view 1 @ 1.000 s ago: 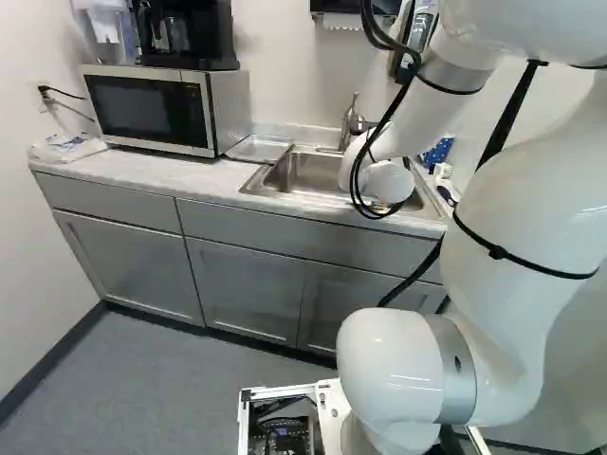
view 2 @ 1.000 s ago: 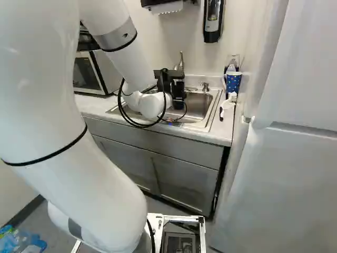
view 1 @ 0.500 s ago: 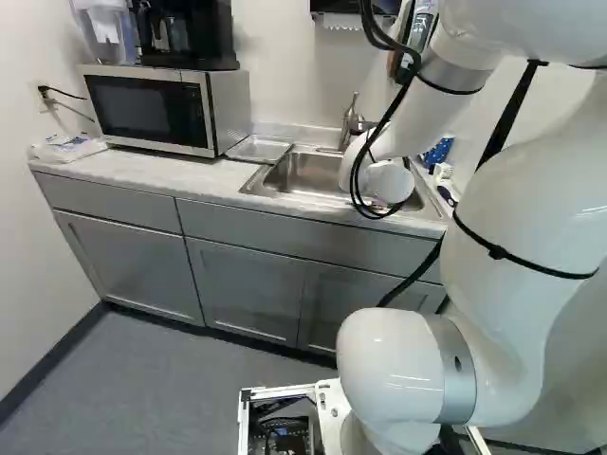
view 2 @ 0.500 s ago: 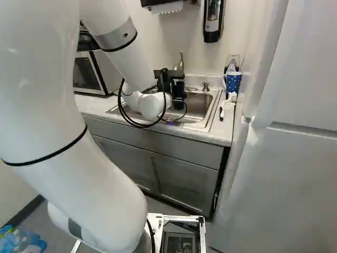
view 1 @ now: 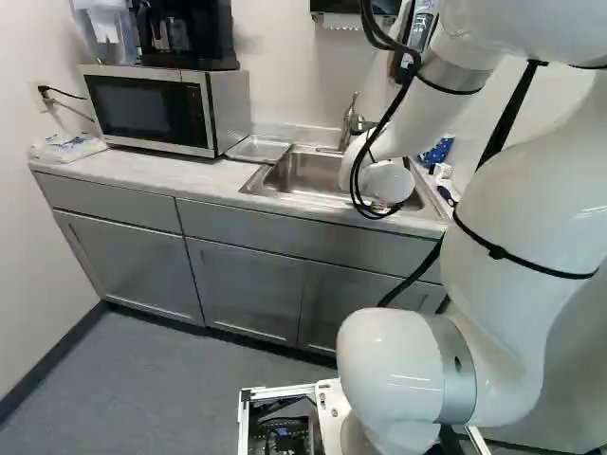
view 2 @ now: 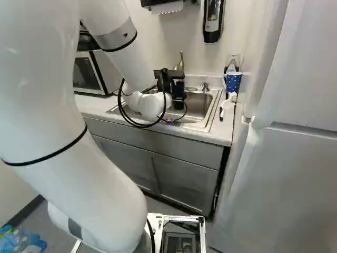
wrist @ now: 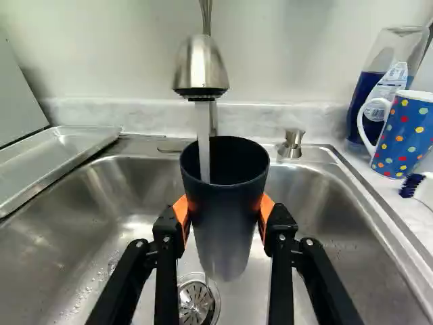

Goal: Rinse the cup and place it in the tray

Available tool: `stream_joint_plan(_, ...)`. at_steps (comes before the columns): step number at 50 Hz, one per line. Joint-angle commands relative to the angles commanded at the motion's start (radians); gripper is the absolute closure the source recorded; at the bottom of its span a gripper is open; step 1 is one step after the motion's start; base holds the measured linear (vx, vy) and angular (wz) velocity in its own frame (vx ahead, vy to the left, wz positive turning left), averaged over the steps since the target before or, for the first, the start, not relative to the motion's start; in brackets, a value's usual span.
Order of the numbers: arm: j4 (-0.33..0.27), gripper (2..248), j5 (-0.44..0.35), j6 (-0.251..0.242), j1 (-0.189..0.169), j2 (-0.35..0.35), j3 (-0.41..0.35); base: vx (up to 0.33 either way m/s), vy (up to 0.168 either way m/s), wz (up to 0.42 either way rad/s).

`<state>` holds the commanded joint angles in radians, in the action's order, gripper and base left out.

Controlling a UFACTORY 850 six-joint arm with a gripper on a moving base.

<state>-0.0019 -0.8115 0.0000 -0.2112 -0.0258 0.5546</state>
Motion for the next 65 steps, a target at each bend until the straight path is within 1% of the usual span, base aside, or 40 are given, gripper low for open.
stream_joint_plan(65, 0.0, 130, 0.0, 0.0, 0.0, 0.0, 0.0, 0.0, 0.0, 0.0)
